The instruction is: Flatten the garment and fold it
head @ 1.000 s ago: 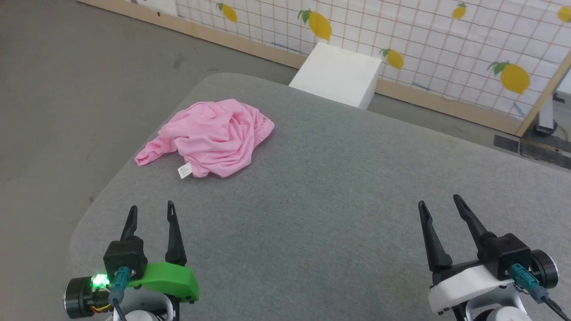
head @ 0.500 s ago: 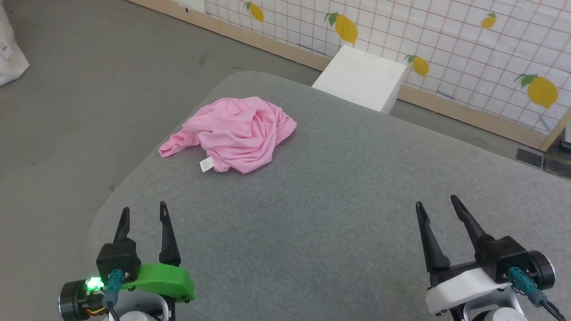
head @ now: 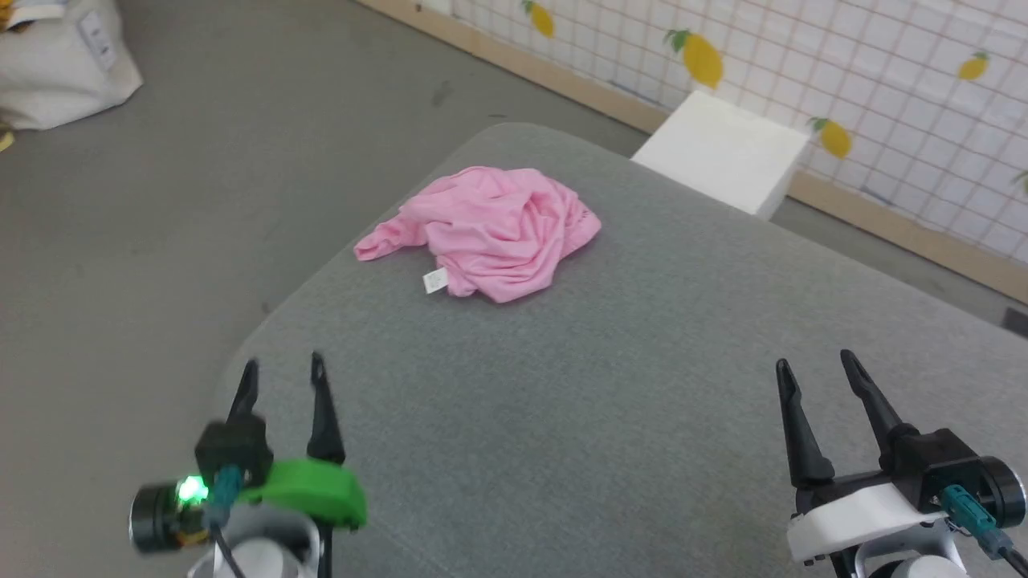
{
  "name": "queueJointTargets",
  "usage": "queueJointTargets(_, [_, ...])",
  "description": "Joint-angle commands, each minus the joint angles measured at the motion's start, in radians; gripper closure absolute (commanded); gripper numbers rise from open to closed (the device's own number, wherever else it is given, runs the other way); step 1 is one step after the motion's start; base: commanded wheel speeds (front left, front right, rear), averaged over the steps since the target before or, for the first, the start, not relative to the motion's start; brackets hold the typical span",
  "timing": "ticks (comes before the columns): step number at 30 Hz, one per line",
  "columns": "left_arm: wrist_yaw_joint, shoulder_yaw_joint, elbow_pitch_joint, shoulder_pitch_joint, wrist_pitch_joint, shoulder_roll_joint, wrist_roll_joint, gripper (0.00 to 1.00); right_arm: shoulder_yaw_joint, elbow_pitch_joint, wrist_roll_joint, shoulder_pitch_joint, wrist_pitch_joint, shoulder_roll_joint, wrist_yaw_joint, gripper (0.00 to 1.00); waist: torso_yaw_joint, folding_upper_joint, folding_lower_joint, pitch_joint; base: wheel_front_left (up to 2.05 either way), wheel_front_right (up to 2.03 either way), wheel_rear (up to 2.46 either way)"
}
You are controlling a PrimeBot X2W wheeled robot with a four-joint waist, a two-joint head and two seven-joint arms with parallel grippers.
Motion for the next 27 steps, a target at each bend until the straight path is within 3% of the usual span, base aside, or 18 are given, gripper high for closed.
queueJointTargets(1, [-0.015,-0.009,0.016,-0.061,-0.005,0.004,-0.023,0.0,-0.003,-0.012,-0.011,0.007,0.0,0.0,-0.001,0.0,0.014,0.0,0.0,0.034,-0.04,-0.04,-0.04])
queueJointTargets(7, [-0.097,-0.02,0.175,-0.32,0.055,-0.009,-0.113,0.0,0.007,-0.071,-0.074,-0.038,0.04,0.001,-0.002,0.0,-0.005,0.0,0.0,0.166,0.0,0.0,0.0])
queueJointTargets(14, [-0.187,0.032,0.417,-0.64,0.186,-0.019,-0.251,0.0,0.039,-0.134,-0.134,-0.114,0.086,0.001,-0.002,0.0,-0.125,0.0,0.0,0.363,0.0,0.0,0.0])
queueJointTargets(18, [-0.234,0.052,0.523,-0.772,0.303,0.016,-0.306,0.0,0.057,-0.151,-0.158,-0.154,0.092,0.0,-0.002,0.0,-0.197,0.0,0.0,0.459,0.0,0.0,0.0])
queueJointTargets(21, [-0.242,0.069,0.58,-0.833,0.381,0.044,-0.337,0.0,0.058,-0.16,-0.161,-0.181,0.088,-0.001,-0.002,0.0,-0.24,0.0,0.0,0.511,0.0,0.0,0.0])
queueJointTargets(27, [-0.22,0.083,0.684,-0.876,0.575,0.082,-0.38,0.0,0.059,-0.164,-0.162,-0.223,0.074,-0.005,-0.002,0.0,-0.298,0.0,0.0,0.587,0.0,0.0,0.0])
